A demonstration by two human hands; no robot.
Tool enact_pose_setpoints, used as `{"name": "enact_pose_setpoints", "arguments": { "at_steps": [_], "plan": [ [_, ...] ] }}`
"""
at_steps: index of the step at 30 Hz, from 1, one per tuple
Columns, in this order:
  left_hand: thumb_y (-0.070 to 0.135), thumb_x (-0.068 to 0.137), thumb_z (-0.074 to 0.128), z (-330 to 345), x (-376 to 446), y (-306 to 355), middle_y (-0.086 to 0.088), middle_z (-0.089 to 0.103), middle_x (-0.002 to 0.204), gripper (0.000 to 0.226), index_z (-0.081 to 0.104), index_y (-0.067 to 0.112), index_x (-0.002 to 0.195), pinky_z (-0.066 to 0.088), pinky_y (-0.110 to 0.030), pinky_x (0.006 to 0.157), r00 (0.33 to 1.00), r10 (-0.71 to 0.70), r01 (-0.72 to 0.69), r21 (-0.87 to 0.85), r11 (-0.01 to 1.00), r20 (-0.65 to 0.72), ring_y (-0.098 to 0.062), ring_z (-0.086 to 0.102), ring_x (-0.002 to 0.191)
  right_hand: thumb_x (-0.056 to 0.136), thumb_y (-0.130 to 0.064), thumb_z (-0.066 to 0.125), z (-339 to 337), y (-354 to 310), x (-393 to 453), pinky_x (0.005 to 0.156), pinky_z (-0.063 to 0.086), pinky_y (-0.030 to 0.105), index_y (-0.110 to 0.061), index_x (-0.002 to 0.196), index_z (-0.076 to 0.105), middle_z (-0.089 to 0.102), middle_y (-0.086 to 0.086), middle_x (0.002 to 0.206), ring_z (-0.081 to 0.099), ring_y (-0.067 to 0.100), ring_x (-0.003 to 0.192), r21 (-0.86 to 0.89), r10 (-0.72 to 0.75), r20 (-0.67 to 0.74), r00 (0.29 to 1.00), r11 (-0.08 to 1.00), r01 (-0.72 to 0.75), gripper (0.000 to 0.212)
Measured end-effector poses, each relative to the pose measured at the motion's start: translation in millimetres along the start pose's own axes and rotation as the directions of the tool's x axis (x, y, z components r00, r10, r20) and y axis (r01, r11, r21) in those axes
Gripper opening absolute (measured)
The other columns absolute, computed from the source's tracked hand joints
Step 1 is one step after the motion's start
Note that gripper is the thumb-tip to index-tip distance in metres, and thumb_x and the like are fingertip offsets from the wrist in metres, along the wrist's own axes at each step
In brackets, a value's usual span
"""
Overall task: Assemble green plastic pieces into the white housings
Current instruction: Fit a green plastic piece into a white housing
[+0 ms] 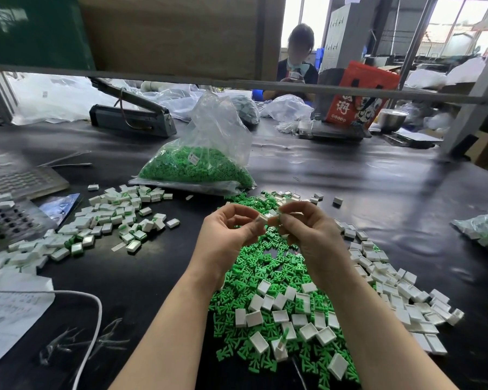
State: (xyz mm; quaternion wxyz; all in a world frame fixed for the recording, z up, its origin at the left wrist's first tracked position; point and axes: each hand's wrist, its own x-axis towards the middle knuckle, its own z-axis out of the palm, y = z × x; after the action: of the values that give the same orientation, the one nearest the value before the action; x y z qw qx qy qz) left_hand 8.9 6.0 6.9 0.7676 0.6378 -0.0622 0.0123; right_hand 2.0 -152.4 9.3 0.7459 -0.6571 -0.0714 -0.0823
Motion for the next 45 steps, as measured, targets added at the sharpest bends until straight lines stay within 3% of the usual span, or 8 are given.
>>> {"name": "enact_pose_setpoints", "arguments": {
  "at_steps": [5, 10, 27, 35, 41, 45],
  "plan": [
    [0.009, 0.078, 0.076, 4, -1, 1, -0.008, 0.074, 0.076, 0.014, 0.069, 0.007, 0.09, 0.058, -0.024, 0.068, 1.0, -0.002, 0.002, 0.005, 1.0, 0.001, -0.019, 0.071, 0.074, 0.092, -0.005, 0.061, 2, 0, 1, 0.065, 0.052, 0.024, -0.009, 0.095, 0.061, 0.075, 0.005, 0.087, 0.065, 0.014, 0.076, 0.043, -0.015, -0.058, 0.998, 0.999, 0.018, 0.005],
    [0.011, 0.078, 0.077, 6, -2, 1, -0.01, 0.074, 0.076, 0.016, 0.07, 0.004, 0.09, 0.059, -0.026, 0.069, 1.0, 0.017, -0.017, 0.052, 0.998, -0.001, -0.018, 0.071, 0.072, 0.086, -0.012, 0.069, 5, 5, 1, 0.062, 0.048, 0.016, -0.013, 0.088, 0.067, 0.068, -0.006, 0.076, 0.059, 0.0, 0.064, 0.02, -0.056, -0.112, 0.992, 0.998, 0.058, 0.003],
    [0.015, 0.076, 0.08, 7, -3, 2, -0.013, 0.074, 0.077, 0.02, 0.071, 0.002, 0.089, 0.057, -0.023, 0.065, 0.999, 0.036, -0.035, 0.065, 0.997, -0.023, -0.018, 0.072, 0.069, 0.085, -0.014, 0.072, 8, 8, 2, 0.062, 0.048, 0.013, -0.016, 0.084, 0.069, 0.07, -0.009, 0.072, 0.063, 0.0, 0.066, 0.032, -0.063, -0.102, 0.993, 0.997, 0.066, 0.004],
    [0.007, 0.078, 0.079, 3, -4, 4, -0.01, 0.074, 0.074, 0.007, 0.074, 0.009, 0.082, 0.057, -0.024, 0.066, 0.992, 0.122, -0.115, 0.164, 0.98, -0.033, -0.019, 0.07, 0.068, 0.086, -0.009, 0.072, 1, 3, 2, 0.064, 0.051, 0.016, -0.011, 0.086, 0.069, 0.07, 0.001, 0.078, 0.065, 0.006, 0.069, -0.196, -0.104, -0.006, 0.995, 0.975, 0.101, 0.004],
    [0.005, 0.079, 0.077, 1, -4, 5, -0.011, 0.074, 0.077, 0.006, 0.075, 0.008, 0.084, 0.06, -0.032, 0.073, 0.989, 0.147, -0.136, 0.223, 0.965, -0.031, -0.024, 0.071, 0.073, 0.09, -0.011, 0.068, -4, 3, 3, 0.068, 0.056, 0.029, -0.007, 0.091, 0.064, 0.069, 0.013, 0.082, 0.066, 0.021, 0.075, -0.362, -0.105, 0.081, 0.991, 0.923, 0.127, 0.006],
    [0.004, 0.08, 0.076, 1, -3, 5, -0.01, 0.074, 0.077, 0.006, 0.075, 0.007, 0.085, 0.059, -0.026, 0.069, 0.99, 0.143, -0.14, 0.266, 0.954, 0.005, -0.017, 0.068, 0.069, 0.099, -0.018, 0.055, -7, 7, 3, 0.054, 0.043, 0.017, -0.014, 0.086, 0.06, 0.065, 0.001, 0.07, 0.054, 0.0, 0.054, -0.544, -0.016, 0.202, 0.979, 0.829, 0.126, 0.014]
  ]
}}
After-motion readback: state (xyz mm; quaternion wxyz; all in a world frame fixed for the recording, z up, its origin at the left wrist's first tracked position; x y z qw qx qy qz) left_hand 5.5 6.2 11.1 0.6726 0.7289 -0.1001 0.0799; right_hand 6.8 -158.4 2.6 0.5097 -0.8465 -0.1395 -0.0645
